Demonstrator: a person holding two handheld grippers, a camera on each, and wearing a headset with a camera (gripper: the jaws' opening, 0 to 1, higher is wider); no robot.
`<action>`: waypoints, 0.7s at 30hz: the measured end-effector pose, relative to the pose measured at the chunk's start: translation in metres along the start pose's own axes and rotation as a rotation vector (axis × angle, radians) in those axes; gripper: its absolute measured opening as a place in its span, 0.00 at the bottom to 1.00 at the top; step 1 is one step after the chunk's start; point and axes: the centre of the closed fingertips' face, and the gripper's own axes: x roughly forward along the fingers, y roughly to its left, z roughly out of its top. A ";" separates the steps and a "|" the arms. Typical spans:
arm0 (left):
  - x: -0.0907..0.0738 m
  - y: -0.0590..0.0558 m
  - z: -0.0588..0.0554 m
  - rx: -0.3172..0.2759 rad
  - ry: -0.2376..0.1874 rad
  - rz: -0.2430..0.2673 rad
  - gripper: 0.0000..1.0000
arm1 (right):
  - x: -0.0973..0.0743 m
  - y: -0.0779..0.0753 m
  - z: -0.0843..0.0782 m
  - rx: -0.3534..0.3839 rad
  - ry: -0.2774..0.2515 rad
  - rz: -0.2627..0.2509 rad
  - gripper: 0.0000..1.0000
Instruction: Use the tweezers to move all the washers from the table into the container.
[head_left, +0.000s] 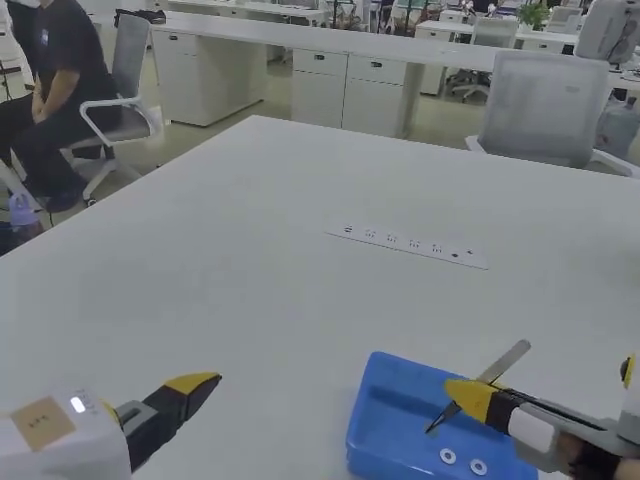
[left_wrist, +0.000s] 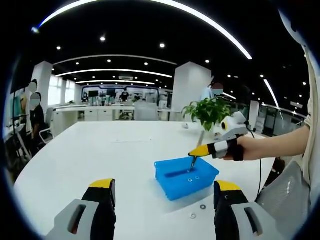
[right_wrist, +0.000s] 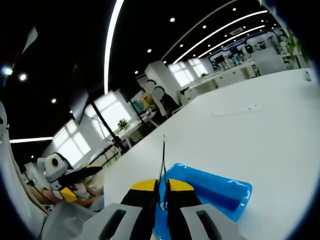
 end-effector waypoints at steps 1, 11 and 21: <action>0.000 0.000 0.000 0.000 0.000 -0.002 0.81 | 0.001 -0.002 -0.001 -0.001 0.006 -0.005 0.03; 0.000 0.000 -0.002 0.001 0.004 -0.001 0.81 | 0.012 -0.019 -0.017 -0.002 0.080 -0.065 0.03; 0.000 0.002 -0.001 -0.003 0.000 0.003 0.81 | 0.020 -0.028 -0.024 -0.060 0.138 -0.076 0.03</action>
